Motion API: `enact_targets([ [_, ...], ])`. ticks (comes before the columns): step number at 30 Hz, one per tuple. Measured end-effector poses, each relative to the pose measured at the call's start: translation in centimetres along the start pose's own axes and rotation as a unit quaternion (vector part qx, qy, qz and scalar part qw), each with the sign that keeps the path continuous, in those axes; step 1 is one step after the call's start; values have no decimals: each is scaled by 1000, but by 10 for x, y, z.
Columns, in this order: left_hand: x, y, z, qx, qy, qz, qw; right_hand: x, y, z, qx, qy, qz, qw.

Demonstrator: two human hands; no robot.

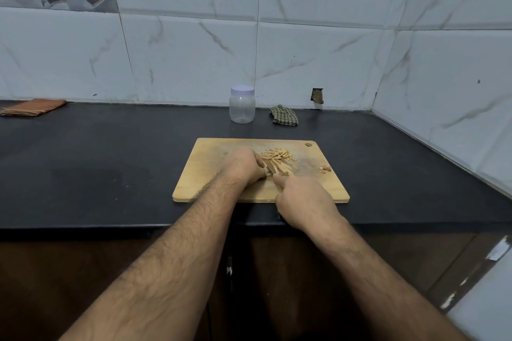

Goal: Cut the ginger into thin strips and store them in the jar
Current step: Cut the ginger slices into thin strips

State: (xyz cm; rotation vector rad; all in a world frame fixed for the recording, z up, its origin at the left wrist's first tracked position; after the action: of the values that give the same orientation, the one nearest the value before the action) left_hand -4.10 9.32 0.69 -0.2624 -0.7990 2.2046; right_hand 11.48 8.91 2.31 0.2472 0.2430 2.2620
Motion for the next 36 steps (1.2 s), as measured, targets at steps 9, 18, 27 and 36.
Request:
enact_targets([
  [9, 0, 0, 0, 7, -1, -10, 1000, -15, -12, 0, -9, 11, -12, 1000],
  [18, 1, 4, -1, -16, -21, -1, 1000, 10, -4, 7, 10, -22, -10, 1000],
  [27, 4, 6, -2, -36, -28, -6, 999, 29, 5, 1, 3, -30, 11, 999],
  [36, 9, 10, -6, -37, -9, -4, 999, 36, 11, -4, -20, -23, 1, 1000],
])
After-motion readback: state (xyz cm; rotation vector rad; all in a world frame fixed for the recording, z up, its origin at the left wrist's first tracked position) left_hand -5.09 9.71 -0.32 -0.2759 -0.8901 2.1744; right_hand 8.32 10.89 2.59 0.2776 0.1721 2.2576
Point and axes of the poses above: each hand's wrist, its own x-axis towards the middle knuckle, its own z-axis out of the back of the hand, y = z × x, the point moved 7 cm from there along x, towards the middle knuckle, and after that the axes turned 5 degrees about -y, right-handed, at the moved point
